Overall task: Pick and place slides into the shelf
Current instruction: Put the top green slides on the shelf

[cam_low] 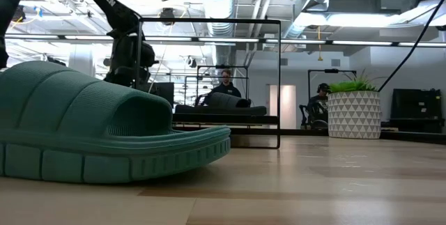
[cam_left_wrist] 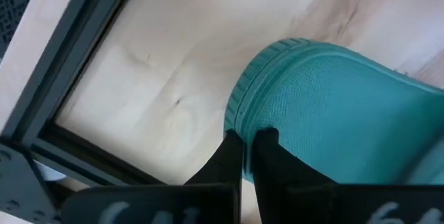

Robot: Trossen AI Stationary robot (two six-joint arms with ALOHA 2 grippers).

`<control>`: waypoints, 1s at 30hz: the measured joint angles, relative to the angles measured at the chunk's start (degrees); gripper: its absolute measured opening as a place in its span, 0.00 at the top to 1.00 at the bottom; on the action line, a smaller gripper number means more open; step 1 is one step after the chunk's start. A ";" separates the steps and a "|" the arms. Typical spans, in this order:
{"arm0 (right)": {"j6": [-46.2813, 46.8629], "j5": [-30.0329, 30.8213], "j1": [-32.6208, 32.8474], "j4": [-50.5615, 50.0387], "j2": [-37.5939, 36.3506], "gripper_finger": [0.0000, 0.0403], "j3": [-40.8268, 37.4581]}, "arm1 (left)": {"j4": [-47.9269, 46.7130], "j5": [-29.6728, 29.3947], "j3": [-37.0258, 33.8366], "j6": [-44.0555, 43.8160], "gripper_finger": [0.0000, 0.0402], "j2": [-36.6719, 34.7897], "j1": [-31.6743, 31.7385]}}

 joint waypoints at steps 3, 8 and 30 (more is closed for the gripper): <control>0.00 -0.01 0.00 -0.01 0.00 0.59 0.00 | 0.10 2.08 0.04 -2.10 1.00 -0.34 0.92; 0.02 -0.04 0.00 0.00 0.02 0.59 0.00 | -1.31 3.40 0.06 -4.00 1.00 -0.61 2.22; -2.53 -0.06 0.00 -0.02 0.00 0.59 -0.01 | -11.05 5.69 10.07 -3.24 1.00 -10.77 6.29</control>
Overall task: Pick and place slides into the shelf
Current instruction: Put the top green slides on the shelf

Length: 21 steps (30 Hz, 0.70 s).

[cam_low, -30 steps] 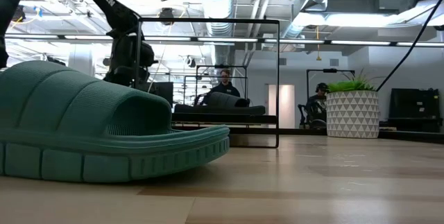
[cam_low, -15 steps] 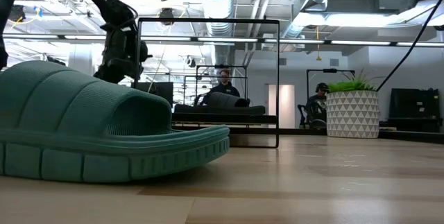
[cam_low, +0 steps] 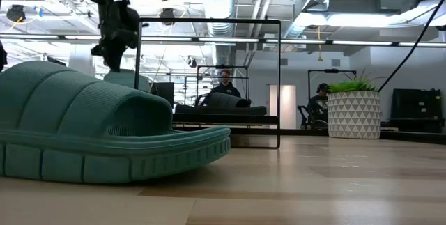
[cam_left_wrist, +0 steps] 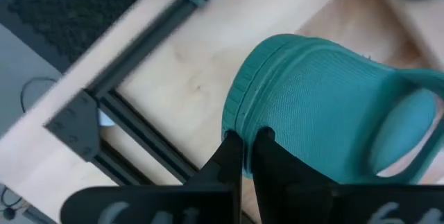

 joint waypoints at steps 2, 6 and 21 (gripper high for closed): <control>-0.01 -0.01 0.00 0.00 0.00 0.59 0.00 | -1.02 0.43 1.94 -0.74 1.00 -0.55 0.65; -0.40 -0.02 0.00 0.01 0.00 0.59 0.01 | -2.76 0.88 4.60 -2.77 1.00 -1.70 2.27; -1.95 -0.31 1.84 0.01 0.00 0.59 0.01 | -1.54 13.28 5.97 -12.59 1.00 -7.14 2.20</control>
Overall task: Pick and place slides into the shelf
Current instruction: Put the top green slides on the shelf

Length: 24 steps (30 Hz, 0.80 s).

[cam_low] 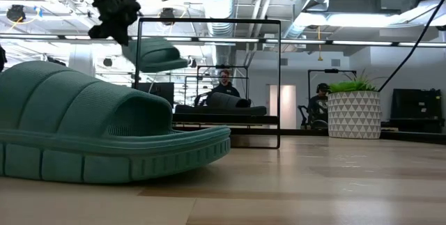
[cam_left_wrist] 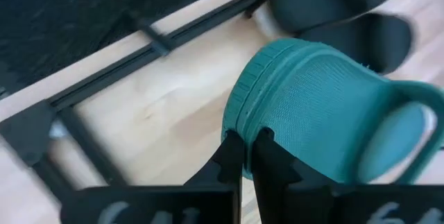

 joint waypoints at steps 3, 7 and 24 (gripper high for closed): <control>0.00 -0.02 0.77 0.00 0.00 0.59 0.00 | 2.08 2.94 -0.02 -3.08 1.00 -2.26 -0.40; 0.00 -0.09 1.55 -0.01 0.00 0.59 0.00 | 4.86 3.78 -0.21 -8.45 1.00 -5.92 -1.36; -0.15 -0.13 5.25 -0.01 0.00 0.59 0.00 | 40.11 -5.21 -26.94 -41.94 1.00 -23.98 -21.79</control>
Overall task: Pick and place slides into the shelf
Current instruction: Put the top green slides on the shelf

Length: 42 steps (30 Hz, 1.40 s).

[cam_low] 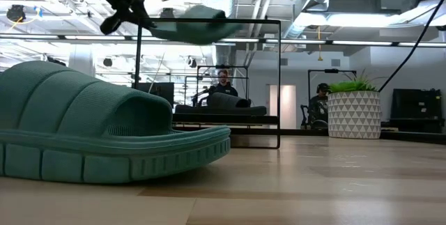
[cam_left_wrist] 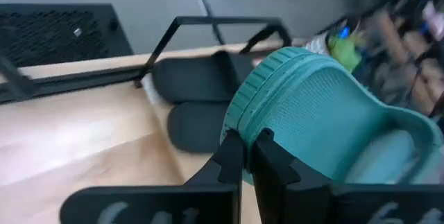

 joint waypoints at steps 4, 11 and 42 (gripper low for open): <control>0.06 -1.19 0.59 0.02 0.00 0.59 0.00 | 9.00 -4.85 -8.80 -8.36 1.00 -3.75 -4.49; 0.11 -2.73 0.59 0.00 0.00 0.59 0.00 | 18.66 -14.31 -18.78 -19.52 1.00 -7.97 -15.12; 2.66 -5.55 0.54 0.00 -0.17 0.59 0.00 | 17.96 -44.69 -25.34 -46.25 1.00 -4.13 -49.63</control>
